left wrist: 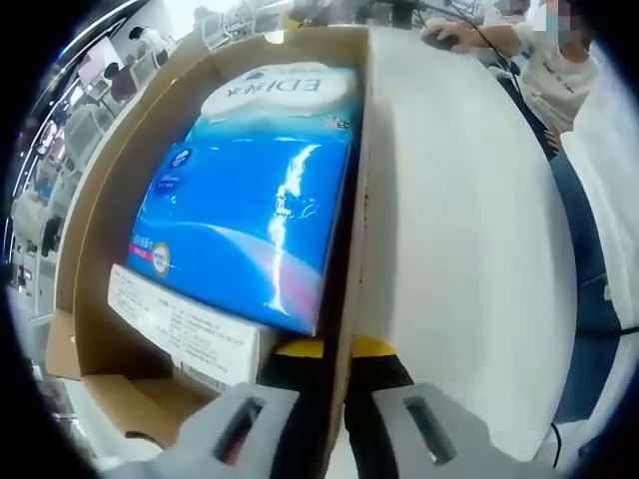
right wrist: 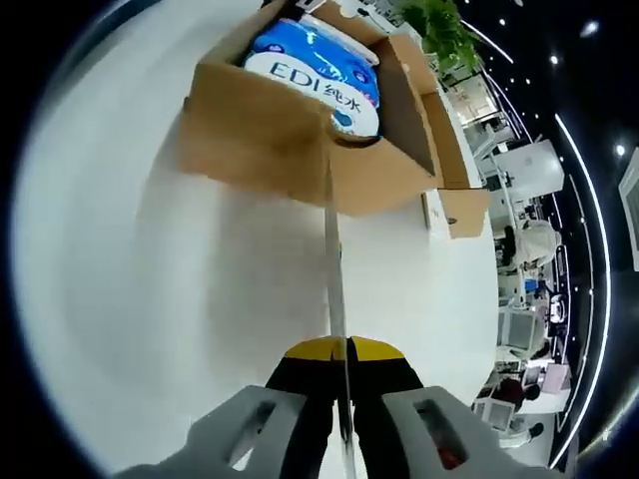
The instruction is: Operate the shoe box by opening the lid, removing the specified soft item, and placing it in the target area until the item is outside and the box remains undamaged.
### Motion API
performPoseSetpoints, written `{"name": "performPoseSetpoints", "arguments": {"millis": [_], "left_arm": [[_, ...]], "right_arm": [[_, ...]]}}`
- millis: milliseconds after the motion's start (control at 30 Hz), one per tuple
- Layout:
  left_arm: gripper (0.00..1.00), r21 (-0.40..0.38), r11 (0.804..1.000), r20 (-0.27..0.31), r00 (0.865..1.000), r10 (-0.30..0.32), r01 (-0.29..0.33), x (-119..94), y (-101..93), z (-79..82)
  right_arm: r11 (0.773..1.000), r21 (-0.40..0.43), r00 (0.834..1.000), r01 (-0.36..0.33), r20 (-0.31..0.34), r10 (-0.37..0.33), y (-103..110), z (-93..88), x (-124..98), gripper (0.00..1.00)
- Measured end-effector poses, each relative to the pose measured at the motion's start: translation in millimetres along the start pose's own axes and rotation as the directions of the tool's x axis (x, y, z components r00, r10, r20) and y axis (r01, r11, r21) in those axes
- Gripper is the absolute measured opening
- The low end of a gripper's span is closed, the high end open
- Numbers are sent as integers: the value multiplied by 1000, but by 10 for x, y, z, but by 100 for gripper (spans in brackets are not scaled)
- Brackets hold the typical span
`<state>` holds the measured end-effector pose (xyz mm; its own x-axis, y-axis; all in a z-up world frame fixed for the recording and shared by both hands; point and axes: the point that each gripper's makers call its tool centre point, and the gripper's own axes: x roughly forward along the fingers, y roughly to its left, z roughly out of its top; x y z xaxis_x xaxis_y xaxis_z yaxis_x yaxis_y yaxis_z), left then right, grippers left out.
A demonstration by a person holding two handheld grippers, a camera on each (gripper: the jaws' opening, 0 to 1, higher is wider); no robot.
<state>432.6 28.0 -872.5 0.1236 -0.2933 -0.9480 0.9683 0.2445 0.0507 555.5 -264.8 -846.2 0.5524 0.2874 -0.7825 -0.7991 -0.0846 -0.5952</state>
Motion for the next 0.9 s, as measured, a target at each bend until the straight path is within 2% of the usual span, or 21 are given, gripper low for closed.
{"name": "performPoseSetpoints", "arguments": {"millis": [133, 400, 733, 900], "left_arm": [[3, -3, 1000, 0, 1000, -2, 2, 1, -1, -2], [3, 3, 1000, -4, 1000, 3, -3, 2, -3, -2], [3, 5, 1000, -5, 1000, 0, 0, 2, -1, 0], [3, 13, 1000, -8, 1000, 2, -2, -4, -6, 3]], "right_arm": [[1000, 13, 1000, -21, 2, 21, 98, 3, 26, 2], [998, 52, 999, -39, 1, 38, 134, -4, 41, 3], [996, 69, 998, -54, -13, 55, 193, -3, 50, 8], [997, 52, 997, -65, -29, 67, 260, -8, 52, 14]]}}
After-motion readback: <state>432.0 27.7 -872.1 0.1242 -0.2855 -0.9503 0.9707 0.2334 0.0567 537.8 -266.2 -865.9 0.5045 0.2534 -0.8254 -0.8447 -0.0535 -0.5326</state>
